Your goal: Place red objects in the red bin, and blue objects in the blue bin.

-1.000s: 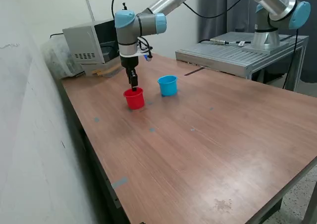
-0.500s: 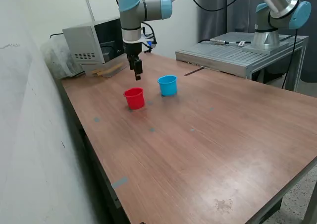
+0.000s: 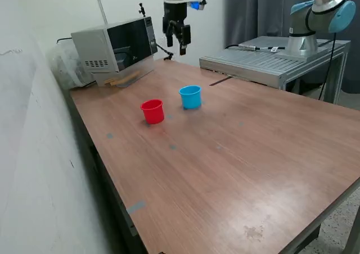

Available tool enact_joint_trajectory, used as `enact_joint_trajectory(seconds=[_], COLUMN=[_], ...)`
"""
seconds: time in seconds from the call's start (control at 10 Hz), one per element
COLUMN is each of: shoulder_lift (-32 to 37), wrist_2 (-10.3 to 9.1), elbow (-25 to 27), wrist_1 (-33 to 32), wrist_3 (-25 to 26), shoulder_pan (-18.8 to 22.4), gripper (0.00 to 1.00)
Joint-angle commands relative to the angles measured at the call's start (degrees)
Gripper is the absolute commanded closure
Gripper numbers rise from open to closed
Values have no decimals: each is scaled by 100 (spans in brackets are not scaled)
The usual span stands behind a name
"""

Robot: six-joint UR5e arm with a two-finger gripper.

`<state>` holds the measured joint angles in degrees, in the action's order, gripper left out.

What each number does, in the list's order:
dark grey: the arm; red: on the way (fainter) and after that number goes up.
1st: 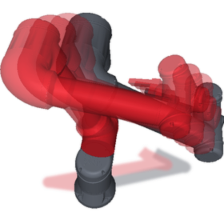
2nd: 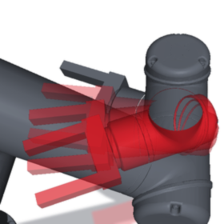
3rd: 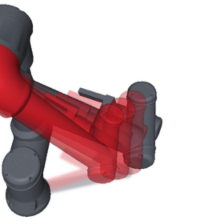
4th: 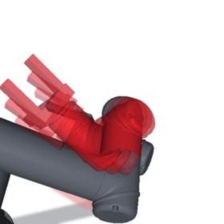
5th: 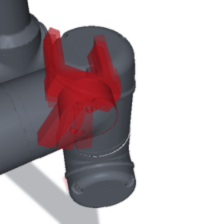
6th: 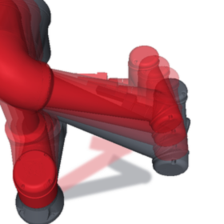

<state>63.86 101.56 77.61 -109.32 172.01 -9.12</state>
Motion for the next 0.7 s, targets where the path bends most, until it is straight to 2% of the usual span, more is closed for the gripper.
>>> enact_joint_trajectory(seconds=[0.0, 0.2, 0.3, 0.6], shoulder_lift=[2071, 3285, 3517, 3607], wrist_2=[-374, -374, -374, -365], elbow=[1314, 1966, 2047, 2074], wrist_1=[349, 646, 1005, 1929], wrist_3=[-36, -19, -19, -28], shoulder_pan=[103, 217, 304, 340], gripper=[0, 0, 0, 0])
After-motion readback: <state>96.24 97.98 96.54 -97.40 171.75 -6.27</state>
